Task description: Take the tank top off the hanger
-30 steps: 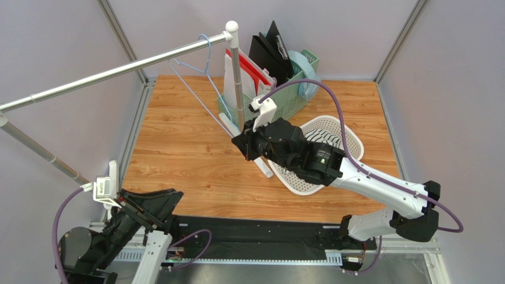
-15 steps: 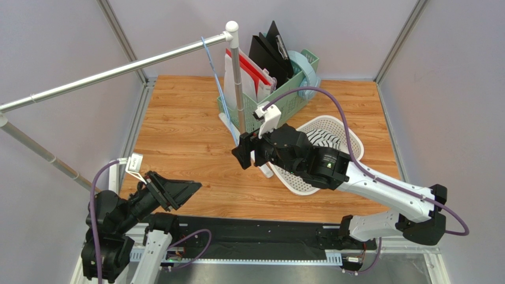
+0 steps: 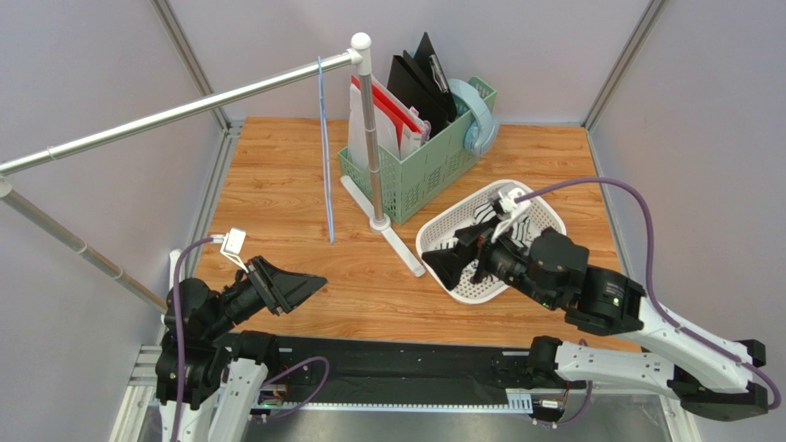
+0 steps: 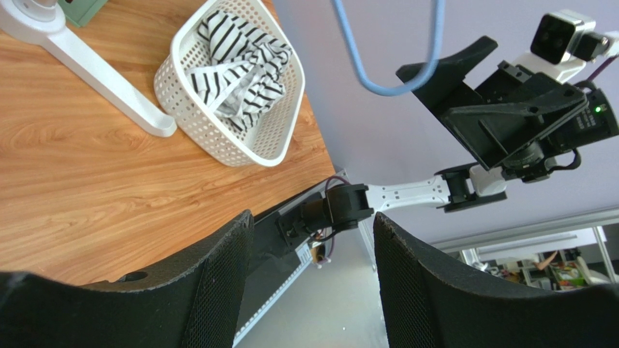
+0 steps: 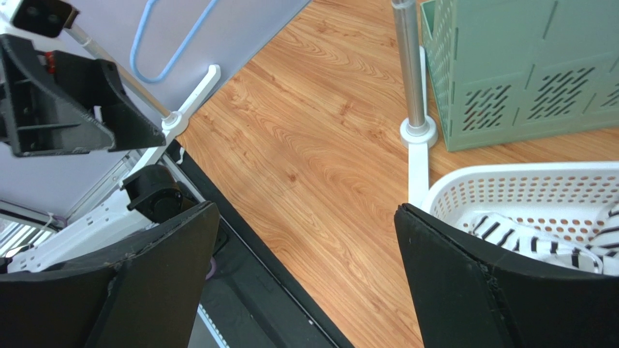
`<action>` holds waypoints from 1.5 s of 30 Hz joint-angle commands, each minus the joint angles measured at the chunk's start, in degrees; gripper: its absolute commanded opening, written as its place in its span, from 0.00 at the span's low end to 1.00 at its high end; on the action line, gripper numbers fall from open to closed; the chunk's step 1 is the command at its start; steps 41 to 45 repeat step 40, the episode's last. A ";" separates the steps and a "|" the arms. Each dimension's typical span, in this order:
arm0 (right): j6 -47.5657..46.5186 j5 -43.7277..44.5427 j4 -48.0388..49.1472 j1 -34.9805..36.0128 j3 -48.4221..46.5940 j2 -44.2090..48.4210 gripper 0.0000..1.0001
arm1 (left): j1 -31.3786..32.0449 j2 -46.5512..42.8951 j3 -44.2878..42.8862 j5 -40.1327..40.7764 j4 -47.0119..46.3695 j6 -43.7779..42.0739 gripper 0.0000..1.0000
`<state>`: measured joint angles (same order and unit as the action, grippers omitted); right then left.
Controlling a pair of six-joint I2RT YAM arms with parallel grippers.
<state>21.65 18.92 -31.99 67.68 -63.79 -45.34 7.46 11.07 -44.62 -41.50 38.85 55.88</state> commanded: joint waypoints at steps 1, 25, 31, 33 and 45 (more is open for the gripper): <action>2.68 0.42 2.19 0.08 7.88 7.36 1.00 | 0.01 -1.49 4.53 -2.80 -8.34 3.53 0.68; 22.90 -1.88 12.75 0.08 49.10 47.60 1.00 | 0.01 -18.19 25.90 -3.07 -13.98 8.37 0.75; 26.07 -0.46 10.98 0.00 52.17 46.66 1.00 | 0.09 -18.37 28.62 -2.89 -12.92 8.98 0.76; 26.60 -0.63 12.03 0.08 53.67 47.62 1.00 | 0.09 -18.37 29.85 -2.98 -13.01 9.51 0.76; 27.65 -8.19 26.15 0.08 61.06 48.07 1.00 | 0.01 -18.37 30.91 -3.24 -13.01 9.43 0.76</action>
